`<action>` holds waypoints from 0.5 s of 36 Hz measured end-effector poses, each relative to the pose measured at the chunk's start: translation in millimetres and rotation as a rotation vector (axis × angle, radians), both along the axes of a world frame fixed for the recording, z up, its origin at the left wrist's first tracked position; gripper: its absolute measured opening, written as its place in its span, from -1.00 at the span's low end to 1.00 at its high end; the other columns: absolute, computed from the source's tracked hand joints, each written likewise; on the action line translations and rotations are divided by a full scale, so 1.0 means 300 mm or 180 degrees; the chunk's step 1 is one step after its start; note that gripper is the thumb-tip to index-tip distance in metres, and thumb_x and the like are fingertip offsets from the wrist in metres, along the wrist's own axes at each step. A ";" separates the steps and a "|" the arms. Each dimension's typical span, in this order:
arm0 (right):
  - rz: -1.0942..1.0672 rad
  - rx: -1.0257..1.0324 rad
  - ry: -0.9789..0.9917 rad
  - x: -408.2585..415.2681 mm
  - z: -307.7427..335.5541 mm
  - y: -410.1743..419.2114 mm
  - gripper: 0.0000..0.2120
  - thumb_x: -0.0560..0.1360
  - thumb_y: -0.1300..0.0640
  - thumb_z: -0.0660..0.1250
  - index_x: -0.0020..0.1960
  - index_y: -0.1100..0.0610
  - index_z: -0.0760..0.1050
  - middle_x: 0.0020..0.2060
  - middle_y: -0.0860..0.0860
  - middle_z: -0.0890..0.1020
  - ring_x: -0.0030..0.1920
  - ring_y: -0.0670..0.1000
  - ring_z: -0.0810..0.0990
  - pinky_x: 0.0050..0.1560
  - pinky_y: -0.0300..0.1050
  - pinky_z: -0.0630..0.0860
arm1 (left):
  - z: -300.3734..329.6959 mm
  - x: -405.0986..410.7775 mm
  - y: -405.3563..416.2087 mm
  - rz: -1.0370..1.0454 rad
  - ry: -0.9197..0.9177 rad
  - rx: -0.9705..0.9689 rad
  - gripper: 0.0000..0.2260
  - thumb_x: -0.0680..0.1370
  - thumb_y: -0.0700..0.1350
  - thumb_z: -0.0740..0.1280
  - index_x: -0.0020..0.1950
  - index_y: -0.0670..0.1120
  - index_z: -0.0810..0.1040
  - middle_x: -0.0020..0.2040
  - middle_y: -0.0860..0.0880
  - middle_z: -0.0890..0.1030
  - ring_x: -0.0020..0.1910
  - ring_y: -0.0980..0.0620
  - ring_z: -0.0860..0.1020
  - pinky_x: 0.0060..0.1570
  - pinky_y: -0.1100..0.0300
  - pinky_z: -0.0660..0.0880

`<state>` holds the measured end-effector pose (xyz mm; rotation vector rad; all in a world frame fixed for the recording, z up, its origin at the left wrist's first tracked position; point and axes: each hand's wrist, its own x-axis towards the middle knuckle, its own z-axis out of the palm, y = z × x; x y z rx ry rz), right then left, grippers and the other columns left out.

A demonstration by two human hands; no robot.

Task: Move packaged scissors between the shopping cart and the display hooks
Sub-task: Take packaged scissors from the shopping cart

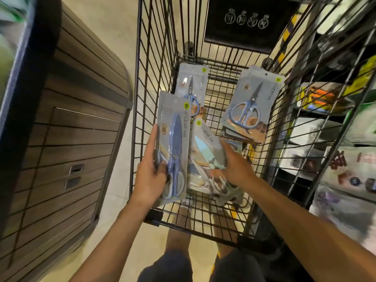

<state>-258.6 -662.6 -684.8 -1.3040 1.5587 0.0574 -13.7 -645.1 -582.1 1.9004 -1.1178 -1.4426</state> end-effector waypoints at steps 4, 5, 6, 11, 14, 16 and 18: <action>-0.0484 0.0155 -0.0451 -0.008 0.034 0.014 -0.04 0.28 0.01 0.66 0.53 -0.07 0.21 0.28 -0.03 0.55 0.25 0.08 0.56 0.22 0.06 0.56 | 0.030 0.001 -0.004 -0.0054 -0.0017 -0.0031 -0.16 0.62 -0.44 0.22 0.60 0.36 0.06 0.60 0.15 0.27 0.52 0.05 0.37 0.34 -0.07 0.51; -0.0599 0.0201 -0.0533 -0.010 0.044 0.024 -0.07 0.30 0.08 0.65 0.52 -0.07 0.23 0.25 -0.05 0.54 0.24 0.07 0.56 0.24 0.07 0.55 | 0.040 0.003 -0.006 -0.0060 0.0000 -0.0038 -0.17 0.62 -0.44 0.22 0.60 0.35 0.06 0.60 0.16 0.26 0.53 0.06 0.37 0.34 -0.05 0.51; -0.0711 0.0238 -0.0598 -0.012 0.058 0.032 -0.10 0.32 0.13 0.64 0.52 -0.07 0.25 0.24 -0.06 0.53 0.25 0.07 0.56 0.26 0.08 0.55 | 0.056 0.004 -0.010 -0.0060 0.0038 -0.0038 -0.18 0.62 -0.45 0.22 0.61 0.33 0.07 0.61 0.16 0.26 0.53 0.06 0.35 0.33 -0.04 0.51; -0.1168 0.0284 -0.0779 -0.017 0.176 0.066 -0.12 0.38 0.23 0.59 0.57 -0.02 0.22 0.42 -0.01 0.42 0.34 0.07 0.49 0.23 -0.06 0.52 | 0.175 0.016 -0.036 -0.0167 -0.0023 -0.0169 -0.19 0.60 -0.48 0.22 0.64 0.22 0.10 0.57 0.27 0.28 0.53 0.17 0.32 0.40 0.10 0.43; -0.1381 0.0079 -0.0723 -0.018 0.301 0.090 -0.13 0.39 0.17 0.59 0.57 0.02 0.23 0.40 0.00 0.42 0.31 0.07 0.47 0.22 0.01 0.53 | 0.268 0.023 -0.058 -0.0221 -0.0024 -0.0276 -0.20 0.59 -0.50 0.22 0.64 0.18 0.12 0.56 0.29 0.27 0.53 0.23 0.29 0.45 0.19 0.36; -0.1645 -0.0053 -0.0704 -0.024 0.395 0.107 -0.14 0.37 0.15 0.61 0.55 0.00 0.25 0.38 0.00 0.44 0.30 0.10 0.50 0.20 0.06 0.58 | 0.334 0.026 -0.077 -0.0356 -0.0094 -0.0396 -0.20 0.58 -0.50 0.22 0.65 0.15 0.11 0.57 0.30 0.25 0.52 0.34 0.24 0.47 0.35 0.25; -0.1860 -0.0234 -0.0767 -0.032 0.487 0.121 -0.17 0.36 0.18 0.62 0.52 0.01 0.29 0.33 -0.01 0.47 0.29 0.09 0.51 0.17 -0.06 0.56 | 0.395 0.031 -0.095 -0.0423 -0.0045 -0.0482 -0.22 0.58 -0.50 0.22 0.64 0.13 0.13 0.54 0.34 0.25 0.46 0.47 0.25 0.44 0.43 0.24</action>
